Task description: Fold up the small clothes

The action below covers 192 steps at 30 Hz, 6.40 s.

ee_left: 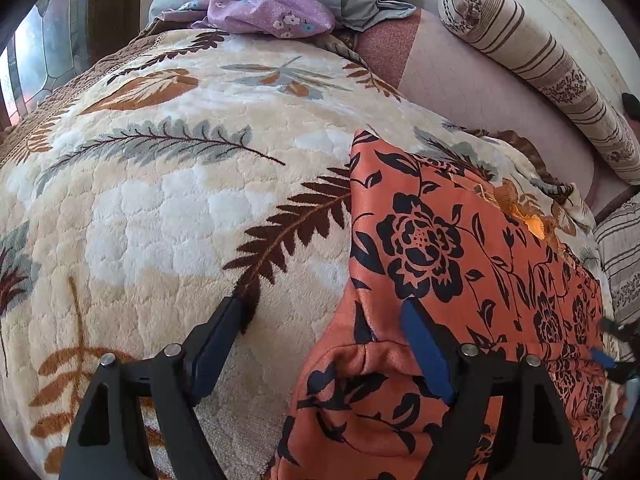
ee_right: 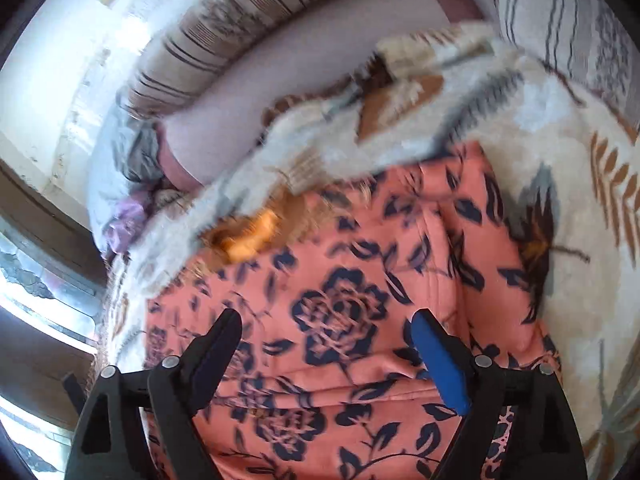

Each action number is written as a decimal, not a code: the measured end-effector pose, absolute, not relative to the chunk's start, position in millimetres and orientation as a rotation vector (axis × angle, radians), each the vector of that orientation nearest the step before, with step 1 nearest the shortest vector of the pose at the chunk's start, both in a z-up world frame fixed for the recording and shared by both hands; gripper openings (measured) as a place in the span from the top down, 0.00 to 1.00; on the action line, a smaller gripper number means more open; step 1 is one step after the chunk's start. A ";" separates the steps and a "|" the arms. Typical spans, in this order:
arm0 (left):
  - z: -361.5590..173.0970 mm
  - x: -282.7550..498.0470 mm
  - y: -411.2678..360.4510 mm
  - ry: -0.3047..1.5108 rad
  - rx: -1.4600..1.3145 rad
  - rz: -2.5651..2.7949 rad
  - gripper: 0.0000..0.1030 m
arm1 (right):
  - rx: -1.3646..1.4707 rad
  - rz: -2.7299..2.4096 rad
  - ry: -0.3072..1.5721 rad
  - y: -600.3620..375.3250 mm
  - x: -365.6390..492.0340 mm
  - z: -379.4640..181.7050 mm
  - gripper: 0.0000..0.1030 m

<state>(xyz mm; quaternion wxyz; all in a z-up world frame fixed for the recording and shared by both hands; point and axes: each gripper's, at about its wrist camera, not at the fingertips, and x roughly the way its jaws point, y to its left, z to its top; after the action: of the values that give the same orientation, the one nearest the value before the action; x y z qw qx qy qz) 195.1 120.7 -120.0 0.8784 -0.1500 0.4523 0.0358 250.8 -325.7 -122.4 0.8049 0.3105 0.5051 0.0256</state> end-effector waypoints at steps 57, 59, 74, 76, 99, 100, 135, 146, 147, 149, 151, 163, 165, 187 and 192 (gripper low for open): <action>-115.0 189.6 98.2 0.932 -0.236 0.097 0.08 | 0.356 -0.024 1.010 -328.3 205.0 -91.8 0.14; -99.8 181.7 99.3 0.829 -0.227 0.132 0.08 | 0.312 -0.020 0.961 -318.6 186.4 -80.9 0.14; -84.6 119.6 89.5 0.834 -0.092 0.073 0.06 | 0.274 -0.065 0.812 -320.8 55.6 -101.1 0.00; -77.2 95.8 90.2 0.853 -0.107 0.061 0.06 | 0.356 -0.060 0.956 -330.8 62.2 -137.2 0.01; -138.5 15.2 83.6 0.796 -0.031 0.137 0.00 | 0.090 -0.048 0.829 -303.2 30.2 -140.6 0.00; -138.4 15.0 83.5 0.796 -0.031 0.139 0.00 | 0.091 -0.049 0.829 -303.3 30.3 -140.3 0.00; -87.7 -35.3 121.7 0.856 -0.173 -0.071 0.00 | 0.550 0.169 1.010 -421.3 -48.7 -124.2 0.15; -114.2 -50.9 115.5 1.038 -0.133 -0.212 0.00 | 0.657 0.295 1.093 -419.5 -59.3 -169.2 0.50; -115.9 -50.1 115.5 1.047 -0.136 -0.213 0.00 | 0.683 0.306 1.092 -421.9 -58.6 -172.5 0.50; -118.4 -49.8 116.0 1.054 -0.127 -0.204 0.09 | 0.689 0.325 1.089 -423.1 -57.7 -173.4 0.49; -122.4 -48.3 118.0 1.072 -0.117 -0.182 0.19 | 0.666 0.339 1.089 -421.0 -57.4 -172.7 0.48; -109.1 -53.6 136.2 1.094 -0.130 -0.117 0.88 | 0.618 0.318 1.137 -413.4 -51.0 -166.2 0.69; -106.9 -57.0 133.8 1.108 -0.127 -0.141 0.77 | 0.663 0.311 1.121 -421.9 -54.3 -165.9 0.69; -122.2 -67.3 135.8 1.200 -0.165 -0.204 0.40 | 0.727 0.330 1.219 -429.8 -81.1 -185.2 0.60; -125.2 -67.5 129.2 1.226 -0.116 -0.200 0.83 | 0.673 0.361 1.233 -419.6 -81.5 -183.5 0.61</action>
<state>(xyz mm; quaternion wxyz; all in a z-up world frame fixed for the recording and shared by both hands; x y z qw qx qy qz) -67.5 129.2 -125.2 0.8117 -0.0545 0.5739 -0.0938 -81.5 -419.6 -183.5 0.7485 0.3077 0.5637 0.1649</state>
